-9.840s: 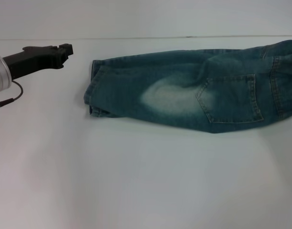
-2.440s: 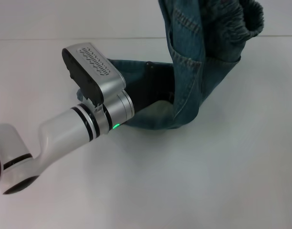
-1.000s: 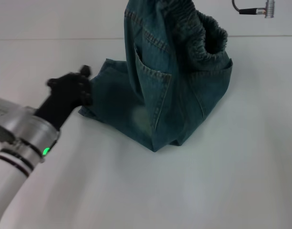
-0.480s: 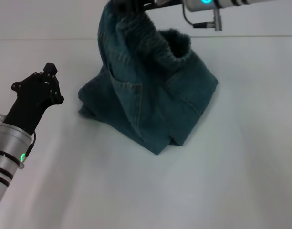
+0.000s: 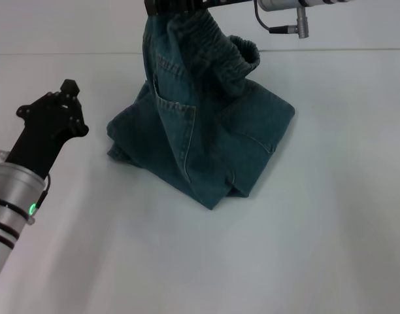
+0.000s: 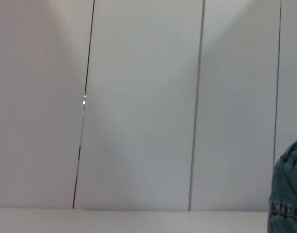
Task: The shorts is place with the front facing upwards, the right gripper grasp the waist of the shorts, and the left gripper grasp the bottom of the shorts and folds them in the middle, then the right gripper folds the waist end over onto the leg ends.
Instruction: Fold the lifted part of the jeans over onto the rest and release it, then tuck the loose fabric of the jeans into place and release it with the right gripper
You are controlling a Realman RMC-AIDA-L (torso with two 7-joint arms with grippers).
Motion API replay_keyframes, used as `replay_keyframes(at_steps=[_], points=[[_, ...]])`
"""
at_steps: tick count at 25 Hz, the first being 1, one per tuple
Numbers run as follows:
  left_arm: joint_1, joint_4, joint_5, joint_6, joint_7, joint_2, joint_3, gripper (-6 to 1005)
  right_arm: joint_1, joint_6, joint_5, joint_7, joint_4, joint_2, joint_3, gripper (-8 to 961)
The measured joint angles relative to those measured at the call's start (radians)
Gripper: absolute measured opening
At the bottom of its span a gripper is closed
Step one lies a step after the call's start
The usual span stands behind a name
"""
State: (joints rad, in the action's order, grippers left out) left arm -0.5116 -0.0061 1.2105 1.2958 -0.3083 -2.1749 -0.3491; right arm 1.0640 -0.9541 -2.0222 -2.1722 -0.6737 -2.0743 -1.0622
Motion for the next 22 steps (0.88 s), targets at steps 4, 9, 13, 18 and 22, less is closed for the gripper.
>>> replay_keyframes(at_steps=[4, 9, 13, 18, 22], points=[[-0.013, -0.002, 0.001, 0.000, 0.000, 0.001, -0.005, 1, 0.023, -0.035, -0.055, -0.038, -0.001, 0.006, -0.014, 657], [-0.018, -0.004, 0.003, 0.002, -0.001, 0.003, -0.009, 1, 0.061, -0.050, -0.233, -0.218, -0.010, 0.011, -0.016, 769], [-0.019, -0.005, 0.003, 0.002, -0.001, 0.002, -0.010, 1, 0.057, -0.107, -0.283, -0.299, -0.074, 0.015, -0.012, 879], [-0.019, -0.004, 0.003, 0.002, -0.001, 0.002, -0.010, 1, 0.051, -0.157, -0.294, -0.322, -0.118, 0.024, 0.008, 936], [-0.019, -0.002, 0.003, 0.002, -0.001, 0.001, -0.010, 0, 0.024, -0.166, -0.293, -0.302, -0.161, 0.015, 0.010, 933]])
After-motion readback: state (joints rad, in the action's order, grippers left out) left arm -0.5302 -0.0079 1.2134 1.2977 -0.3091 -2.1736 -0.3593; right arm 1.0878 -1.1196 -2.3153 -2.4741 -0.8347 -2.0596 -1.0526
